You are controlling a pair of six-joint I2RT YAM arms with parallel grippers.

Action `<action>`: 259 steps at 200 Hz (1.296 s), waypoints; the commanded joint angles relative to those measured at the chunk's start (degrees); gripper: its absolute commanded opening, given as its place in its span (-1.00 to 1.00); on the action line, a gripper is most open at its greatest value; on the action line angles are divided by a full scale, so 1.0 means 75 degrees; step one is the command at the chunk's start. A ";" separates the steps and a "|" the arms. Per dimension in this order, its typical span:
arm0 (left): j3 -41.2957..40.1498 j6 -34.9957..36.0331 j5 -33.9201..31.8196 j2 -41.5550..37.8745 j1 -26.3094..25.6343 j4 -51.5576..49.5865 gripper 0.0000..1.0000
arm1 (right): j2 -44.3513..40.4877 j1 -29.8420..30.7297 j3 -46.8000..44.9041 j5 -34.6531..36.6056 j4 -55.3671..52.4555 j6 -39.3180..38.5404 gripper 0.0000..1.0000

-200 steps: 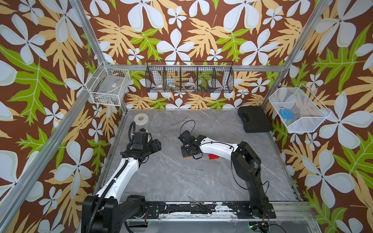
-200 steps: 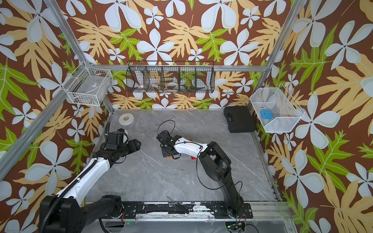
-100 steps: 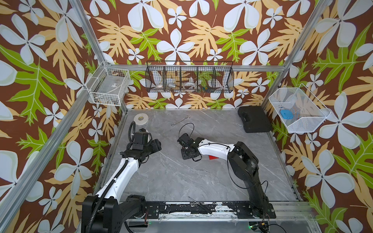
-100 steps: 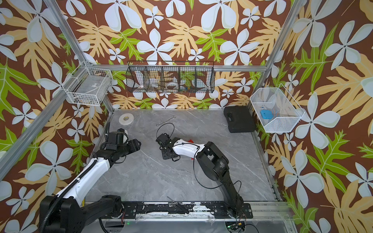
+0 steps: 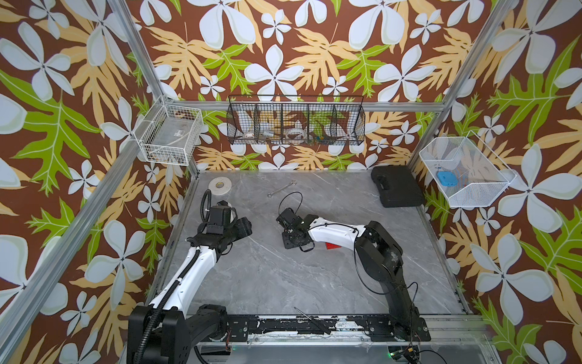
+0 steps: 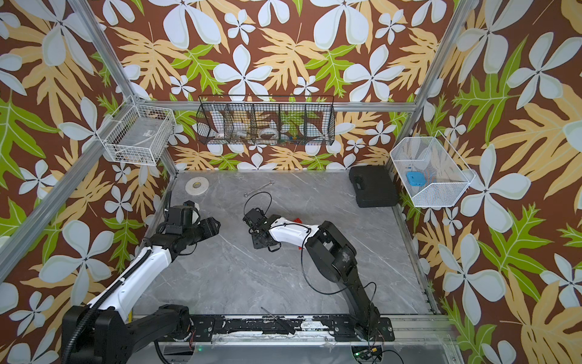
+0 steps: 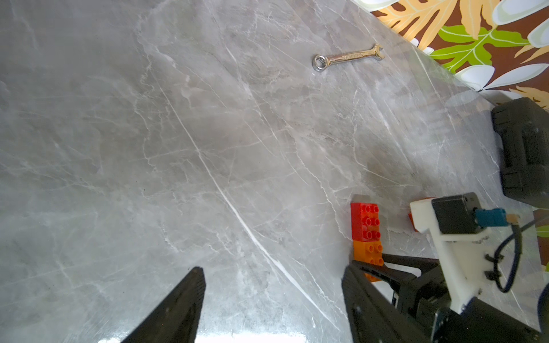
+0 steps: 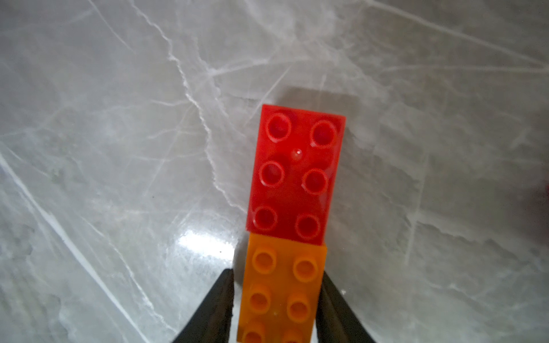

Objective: Assemble a rectangle with lego
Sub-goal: Adjust the lego brick at the center of the board, then pick up the lego brick from the center of the board.

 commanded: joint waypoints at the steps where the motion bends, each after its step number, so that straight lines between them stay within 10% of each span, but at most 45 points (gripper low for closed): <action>1: 0.0044 0.0068 0.0016 0.0014 0.0009 -0.0060 0.50 | 0.0050 0.0008 0.0091 0.0027 -0.0047 -0.0090 -0.10; 62: 0.0049 0.0109 -0.0037 0.0114 0.0009 -0.0100 0.51 | -0.0634 -0.0003 0.0290 0.0676 -0.0595 -0.0794 0.04; 104: -0.0055 0.0252 0.0335 0.0020 0.0010 0.0131 0.49 | -0.2007 -0.0362 0.0044 0.1185 -0.0691 -0.4119 0.30; 173: -0.0570 0.0343 0.0753 -0.0677 -0.0009 0.0951 0.43 | -0.3371 -0.2341 -0.1419 -0.1047 -0.0996 -0.8986 0.35; 259: -0.0466 0.0391 0.0952 -0.0576 -0.0419 0.0833 0.44 | -0.2983 -0.4501 -0.1544 -0.2518 -0.0121 -1.0971 0.38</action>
